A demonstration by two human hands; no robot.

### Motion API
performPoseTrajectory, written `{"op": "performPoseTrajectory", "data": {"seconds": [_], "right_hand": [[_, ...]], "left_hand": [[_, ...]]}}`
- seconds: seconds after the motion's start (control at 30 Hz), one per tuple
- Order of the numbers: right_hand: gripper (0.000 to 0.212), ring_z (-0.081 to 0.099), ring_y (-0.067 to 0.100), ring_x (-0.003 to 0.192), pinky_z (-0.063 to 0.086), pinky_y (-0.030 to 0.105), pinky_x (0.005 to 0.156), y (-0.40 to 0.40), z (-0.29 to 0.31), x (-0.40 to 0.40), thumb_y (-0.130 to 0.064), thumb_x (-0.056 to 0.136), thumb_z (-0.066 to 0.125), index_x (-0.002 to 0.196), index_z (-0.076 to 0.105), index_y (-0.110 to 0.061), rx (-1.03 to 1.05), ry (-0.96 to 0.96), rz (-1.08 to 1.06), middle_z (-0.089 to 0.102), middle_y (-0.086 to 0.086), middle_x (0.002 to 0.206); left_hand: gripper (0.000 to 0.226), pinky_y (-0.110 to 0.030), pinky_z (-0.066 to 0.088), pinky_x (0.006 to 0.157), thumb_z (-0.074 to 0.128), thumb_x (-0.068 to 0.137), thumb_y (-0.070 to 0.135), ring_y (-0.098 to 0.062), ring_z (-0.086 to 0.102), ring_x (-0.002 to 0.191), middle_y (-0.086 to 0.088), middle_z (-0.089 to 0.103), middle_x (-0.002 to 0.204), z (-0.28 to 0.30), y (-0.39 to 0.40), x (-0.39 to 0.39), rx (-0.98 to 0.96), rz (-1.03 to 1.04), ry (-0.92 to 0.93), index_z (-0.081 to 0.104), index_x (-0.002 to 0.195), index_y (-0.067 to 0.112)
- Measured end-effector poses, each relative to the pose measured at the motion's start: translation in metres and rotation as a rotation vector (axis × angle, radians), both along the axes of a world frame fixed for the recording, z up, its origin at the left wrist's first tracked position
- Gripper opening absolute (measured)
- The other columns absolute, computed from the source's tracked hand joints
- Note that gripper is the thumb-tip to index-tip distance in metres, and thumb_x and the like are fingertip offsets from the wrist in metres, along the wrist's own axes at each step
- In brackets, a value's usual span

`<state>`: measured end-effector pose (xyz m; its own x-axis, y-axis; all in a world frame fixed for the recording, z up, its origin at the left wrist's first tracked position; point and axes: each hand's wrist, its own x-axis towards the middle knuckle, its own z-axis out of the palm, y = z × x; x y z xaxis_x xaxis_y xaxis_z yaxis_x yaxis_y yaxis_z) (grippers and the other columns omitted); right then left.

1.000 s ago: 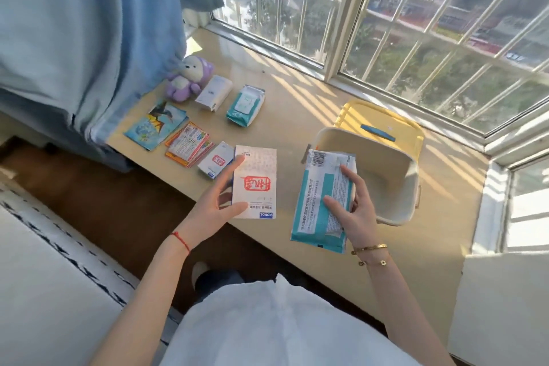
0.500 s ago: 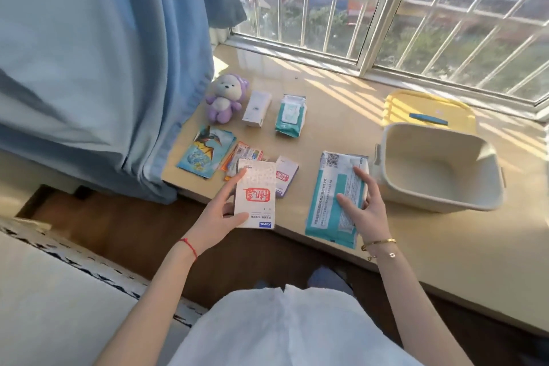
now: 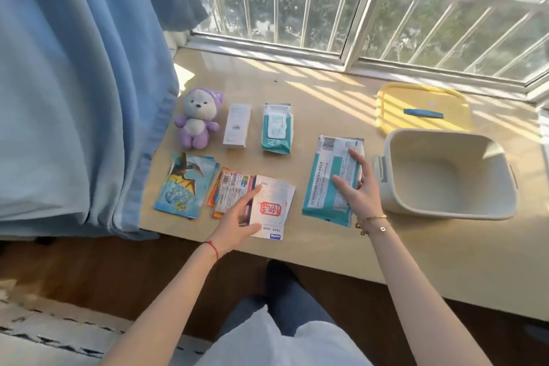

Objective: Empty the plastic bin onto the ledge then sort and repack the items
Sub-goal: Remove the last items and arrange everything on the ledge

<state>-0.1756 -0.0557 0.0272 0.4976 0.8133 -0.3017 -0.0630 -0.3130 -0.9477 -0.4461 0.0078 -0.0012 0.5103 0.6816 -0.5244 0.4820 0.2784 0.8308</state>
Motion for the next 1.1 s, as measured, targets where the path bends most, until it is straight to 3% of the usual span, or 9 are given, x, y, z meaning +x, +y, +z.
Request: {"op": "performPoseTrajectory", "data": {"seconds": [0.1,0.2,0.33,0.5,0.67,0.8,0.87,0.97,1.1], "right_hand": [[0.058,0.069,-0.004,0.087,0.056,0.019,0.062,0.047,-0.012,0.01,0.0,0.088,0.066,0.138,0.042,-0.016,-0.006,-0.009,-0.005,0.055,-0.014,0.112],[0.06,0.07,0.005,0.092,0.058,0.024,0.064,0.09,-0.034,0.019,-0.002,0.087,0.067,0.139,0.041,-0.018,-0.026,-0.015,0.008,0.056,-0.009,0.116],[0.06,0.071,0.015,0.095,0.06,0.029,0.066,0.14,-0.073,0.028,-0.004,0.088,0.067,0.139,0.04,-0.021,-0.046,-0.024,0.025,0.056,0.004,0.125],[0.059,0.071,0.006,0.089,0.057,0.022,0.063,0.193,-0.118,0.03,-0.003,0.088,0.067,0.139,0.04,-0.017,-0.06,-0.047,0.053,0.054,0.003,0.123],[0.06,0.071,0.004,0.087,0.057,0.021,0.063,0.234,-0.158,0.018,-0.002,0.089,0.065,0.14,0.038,-0.015,-0.084,-0.042,0.135,0.054,-0.011,0.114],[0.058,0.071,0.009,0.088,0.058,0.023,0.063,0.257,-0.186,0.005,-0.004,0.089,0.065,0.139,0.039,-0.02,-0.098,-0.08,0.189,0.057,-0.005,0.117],[0.058,0.071,0.012,0.09,0.059,0.024,0.063,0.265,-0.198,0.0,-0.006,0.09,0.065,0.139,0.039,-0.023,-0.114,-0.115,0.23,0.058,0.003,0.122],[0.062,0.068,0.02,0.099,0.061,0.039,0.074,0.272,-0.214,-0.004,-0.019,0.087,0.065,0.141,0.037,-0.033,-0.143,-0.227,0.305,0.059,0.007,0.125],[0.078,0.055,0.027,0.109,0.047,0.046,0.098,0.274,-0.225,0.0,-0.029,0.081,0.062,0.149,0.025,-0.039,-0.194,-0.386,0.346,0.053,0.008,0.128]], "left_hand": [[0.082,-0.023,0.057,0.081,0.064,0.085,-0.01,0.0,0.064,0.107,0.018,0.052,0.127,-0.032,0.027,0.014,-0.075,0.008,0.027,0.038,0.142,0.043],[0.082,-0.031,0.058,0.083,0.066,0.085,-0.005,-0.004,0.065,0.105,0.022,0.054,0.121,-0.065,0.049,0.027,-0.126,-0.026,0.063,0.036,0.145,0.043],[0.083,-0.024,0.057,0.08,0.069,0.085,0.003,-0.002,0.059,0.106,0.013,0.051,0.126,-0.106,0.067,0.036,-0.151,-0.068,0.125,0.033,0.144,0.05],[0.084,-0.024,0.055,0.085,0.068,0.087,0.008,-0.007,0.055,0.114,0.013,0.046,0.134,-0.145,0.076,0.042,-0.1,-0.171,0.164,0.029,0.134,0.065],[0.091,-0.043,0.041,0.11,0.065,0.087,0.011,-0.01,0.035,0.136,0.048,0.012,0.137,-0.173,0.08,0.043,0.011,-0.272,0.205,0.015,0.135,0.072],[0.085,-0.027,0.016,0.109,0.063,0.091,0.018,0.007,0.01,0.13,0.017,0.016,0.155,-0.18,0.08,0.043,0.081,-0.32,0.255,0.009,0.138,0.062],[0.083,-0.027,0.012,0.106,0.064,0.09,0.022,0.009,0.005,0.128,0.017,0.016,0.156,-0.182,0.079,0.04,0.107,-0.337,0.272,0.008,0.14,0.059],[0.084,-0.03,0.018,0.112,0.066,0.09,0.025,0.009,0.008,0.131,0.019,0.015,0.156,-0.185,0.081,0.037,0.07,-0.326,0.248,0.009,0.139,0.063],[0.073,-0.043,0.033,0.114,0.066,0.09,0.033,-0.004,0.022,0.141,0.016,0.024,0.154,-0.183,0.089,0.032,0.091,-0.287,0.254,0.023,0.145,0.053]]}}
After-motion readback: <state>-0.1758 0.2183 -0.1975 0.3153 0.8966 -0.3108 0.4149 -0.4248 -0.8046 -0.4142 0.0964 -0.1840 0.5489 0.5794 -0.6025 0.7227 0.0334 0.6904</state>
